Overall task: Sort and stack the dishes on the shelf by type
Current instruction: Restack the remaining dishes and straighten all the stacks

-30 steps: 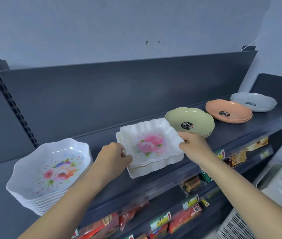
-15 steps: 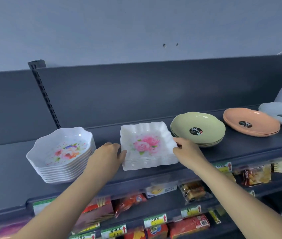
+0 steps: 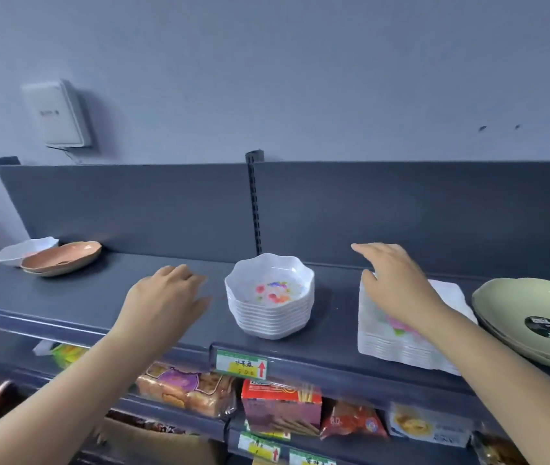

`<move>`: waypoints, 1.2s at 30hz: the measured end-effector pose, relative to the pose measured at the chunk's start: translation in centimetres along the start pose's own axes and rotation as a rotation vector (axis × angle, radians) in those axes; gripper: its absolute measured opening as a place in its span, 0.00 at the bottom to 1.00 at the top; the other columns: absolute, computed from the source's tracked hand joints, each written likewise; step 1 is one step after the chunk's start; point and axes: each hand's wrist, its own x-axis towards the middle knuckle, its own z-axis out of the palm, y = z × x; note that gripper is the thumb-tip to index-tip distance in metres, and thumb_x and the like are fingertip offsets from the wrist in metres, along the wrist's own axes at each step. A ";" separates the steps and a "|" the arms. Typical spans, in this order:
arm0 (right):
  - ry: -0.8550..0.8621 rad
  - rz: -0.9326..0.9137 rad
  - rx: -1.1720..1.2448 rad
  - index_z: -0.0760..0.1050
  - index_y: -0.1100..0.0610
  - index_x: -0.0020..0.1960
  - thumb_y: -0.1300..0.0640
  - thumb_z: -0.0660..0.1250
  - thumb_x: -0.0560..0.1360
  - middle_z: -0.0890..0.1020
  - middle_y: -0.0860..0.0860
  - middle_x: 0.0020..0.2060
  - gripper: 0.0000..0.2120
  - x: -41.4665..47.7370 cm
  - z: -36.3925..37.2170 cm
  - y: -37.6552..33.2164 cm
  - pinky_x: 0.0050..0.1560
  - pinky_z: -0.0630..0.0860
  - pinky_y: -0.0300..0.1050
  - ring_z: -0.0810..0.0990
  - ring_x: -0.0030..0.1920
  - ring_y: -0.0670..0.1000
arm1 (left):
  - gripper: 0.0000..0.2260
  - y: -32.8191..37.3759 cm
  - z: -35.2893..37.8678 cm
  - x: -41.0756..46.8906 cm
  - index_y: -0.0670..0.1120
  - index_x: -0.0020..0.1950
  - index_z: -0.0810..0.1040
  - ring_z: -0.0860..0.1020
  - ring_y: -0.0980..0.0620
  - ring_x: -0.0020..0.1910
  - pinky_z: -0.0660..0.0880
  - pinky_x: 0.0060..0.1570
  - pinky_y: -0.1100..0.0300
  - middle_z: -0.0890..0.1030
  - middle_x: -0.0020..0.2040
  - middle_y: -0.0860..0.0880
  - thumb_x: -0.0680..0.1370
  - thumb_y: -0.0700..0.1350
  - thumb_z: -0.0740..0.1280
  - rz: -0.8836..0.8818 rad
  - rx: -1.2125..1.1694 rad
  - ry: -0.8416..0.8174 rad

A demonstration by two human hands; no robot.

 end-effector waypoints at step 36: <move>-0.463 -0.241 0.103 0.65 0.55 0.73 0.57 0.61 0.78 0.74 0.49 0.67 0.23 15.4 31.3 -41.8 0.63 0.67 0.42 0.71 0.67 0.51 | 0.17 -47.5 14.2 -14.4 0.47 0.53 0.83 0.81 0.41 0.40 0.77 0.35 0.54 0.83 0.44 0.47 0.66 0.46 0.77 -0.460 0.082 -0.186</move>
